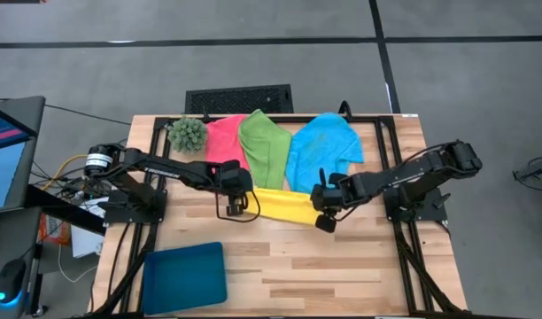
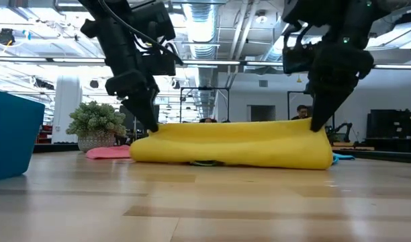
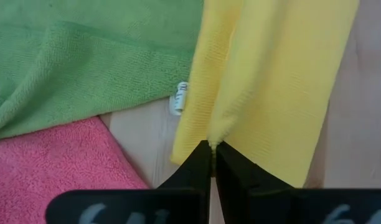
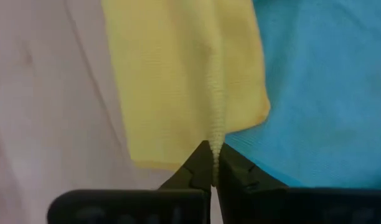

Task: Fold microfiber towels
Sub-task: Fold the yellow microfiber towel

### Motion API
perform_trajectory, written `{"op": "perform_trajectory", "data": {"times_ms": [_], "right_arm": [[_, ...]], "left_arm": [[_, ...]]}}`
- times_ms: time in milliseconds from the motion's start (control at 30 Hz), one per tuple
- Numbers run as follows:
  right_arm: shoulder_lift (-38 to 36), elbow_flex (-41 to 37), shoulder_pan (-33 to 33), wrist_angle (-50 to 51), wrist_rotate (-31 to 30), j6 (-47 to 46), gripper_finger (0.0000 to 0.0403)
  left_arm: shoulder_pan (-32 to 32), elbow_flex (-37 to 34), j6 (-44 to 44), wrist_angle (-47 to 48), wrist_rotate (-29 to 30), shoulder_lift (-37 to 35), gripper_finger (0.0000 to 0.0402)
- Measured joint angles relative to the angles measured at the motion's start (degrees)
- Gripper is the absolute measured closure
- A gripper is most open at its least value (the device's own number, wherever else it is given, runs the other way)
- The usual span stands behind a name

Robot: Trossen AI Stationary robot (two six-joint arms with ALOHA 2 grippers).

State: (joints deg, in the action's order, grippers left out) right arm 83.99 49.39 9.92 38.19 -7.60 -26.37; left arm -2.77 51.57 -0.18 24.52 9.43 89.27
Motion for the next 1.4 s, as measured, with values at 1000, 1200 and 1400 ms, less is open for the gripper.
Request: {"op": "perform_trajectory", "data": {"times_ms": [1000, 1200, 1400], "right_arm": [[0.25, -1.73, -8.47, -1.51, 1.53, 0.83, 0.0257], [-4.40, -1.77, -6.65, -5.96, 1.54, 0.49, 0.0239], [-5.00, -1.96, -0.22, -10.75, -3.34, -1.02, 0.0252]], "left_arm": [[-4.06, -0.02, -1.50, -2.22, 0.42, 0.00, 0.0240], [-4.45, -0.02, -5.72, -2.55, -0.80, -3.06, 0.0246], [-1.42, -1.21, -10.58, -11.32, -2.95, -7.03, 0.0287]]}}
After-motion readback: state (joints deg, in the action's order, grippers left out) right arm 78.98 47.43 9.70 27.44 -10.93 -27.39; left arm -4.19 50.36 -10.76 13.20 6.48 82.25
